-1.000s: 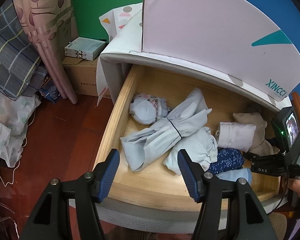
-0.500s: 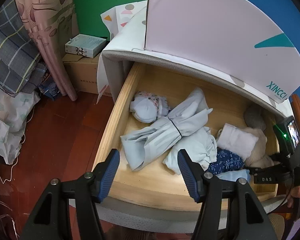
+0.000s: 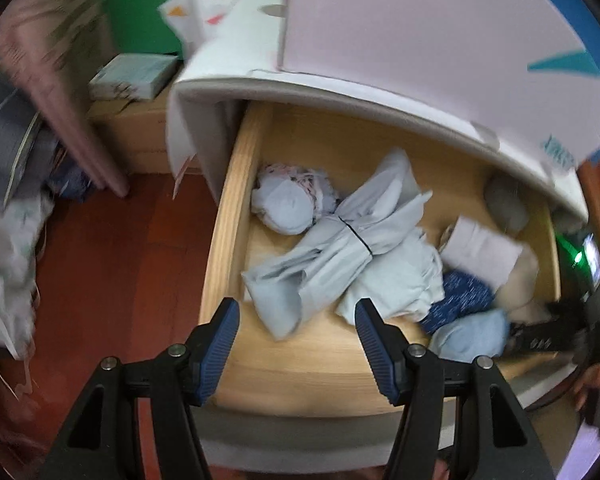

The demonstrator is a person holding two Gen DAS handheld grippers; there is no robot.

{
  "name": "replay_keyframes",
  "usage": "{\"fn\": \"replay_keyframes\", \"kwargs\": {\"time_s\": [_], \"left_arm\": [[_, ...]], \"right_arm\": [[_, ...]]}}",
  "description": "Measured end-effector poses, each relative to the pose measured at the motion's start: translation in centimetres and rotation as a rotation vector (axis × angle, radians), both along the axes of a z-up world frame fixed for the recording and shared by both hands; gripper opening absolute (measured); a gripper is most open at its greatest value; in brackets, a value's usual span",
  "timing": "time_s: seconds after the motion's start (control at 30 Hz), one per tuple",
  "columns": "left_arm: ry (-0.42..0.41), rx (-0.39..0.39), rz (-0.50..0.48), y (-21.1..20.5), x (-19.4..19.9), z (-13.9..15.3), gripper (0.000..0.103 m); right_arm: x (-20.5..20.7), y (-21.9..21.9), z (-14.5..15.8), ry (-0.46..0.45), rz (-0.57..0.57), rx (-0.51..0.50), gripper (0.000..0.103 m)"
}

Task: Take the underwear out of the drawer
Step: 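Reach the left tool into the drawer and grasp the pale blue banded garment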

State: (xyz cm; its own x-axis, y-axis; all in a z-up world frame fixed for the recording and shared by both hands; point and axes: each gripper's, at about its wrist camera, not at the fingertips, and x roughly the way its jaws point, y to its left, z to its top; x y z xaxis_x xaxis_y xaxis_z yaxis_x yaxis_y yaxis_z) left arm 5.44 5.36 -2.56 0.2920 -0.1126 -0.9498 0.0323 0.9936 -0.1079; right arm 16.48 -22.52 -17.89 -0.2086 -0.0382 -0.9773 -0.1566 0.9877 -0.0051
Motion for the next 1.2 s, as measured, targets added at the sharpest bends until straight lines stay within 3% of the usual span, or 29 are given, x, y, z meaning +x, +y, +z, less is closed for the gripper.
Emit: {"fn": "replay_keyframes", "kwargs": {"time_s": [0.3,0.57,0.93,0.97,1.0,1.2], "left_arm": [[0.043,0.091,-0.32,-3.7,2.7,-1.9,0.062],[0.091,0.208,-0.481,-7.0,4.3,-5.3,0.062],[0.167,0.25,-0.464,-9.0,7.0,-8.0,0.062],[0.175,0.253,-0.458,-9.2,7.2,-8.2,0.06],[0.187,0.242,-0.448,-9.3,7.5,-8.4,0.052],[0.256,0.171,-0.343,-7.9,8.5,-8.6,0.043]], "right_arm": [[-1.5,-0.5,1.3,-0.004,-0.034,0.0,0.063],[-1.8,-1.5,1.3,-0.014,-0.039,-0.01,0.063],[-2.3,-0.6,0.8,-0.018,-0.031,-0.009,0.064],[-2.4,-0.5,0.8,-0.018,-0.032,-0.008,0.064],[-2.4,-0.5,0.8,-0.019,-0.031,-0.008,0.064],[-2.6,-0.5,1.0,-0.021,-0.025,-0.007,0.064]]}}
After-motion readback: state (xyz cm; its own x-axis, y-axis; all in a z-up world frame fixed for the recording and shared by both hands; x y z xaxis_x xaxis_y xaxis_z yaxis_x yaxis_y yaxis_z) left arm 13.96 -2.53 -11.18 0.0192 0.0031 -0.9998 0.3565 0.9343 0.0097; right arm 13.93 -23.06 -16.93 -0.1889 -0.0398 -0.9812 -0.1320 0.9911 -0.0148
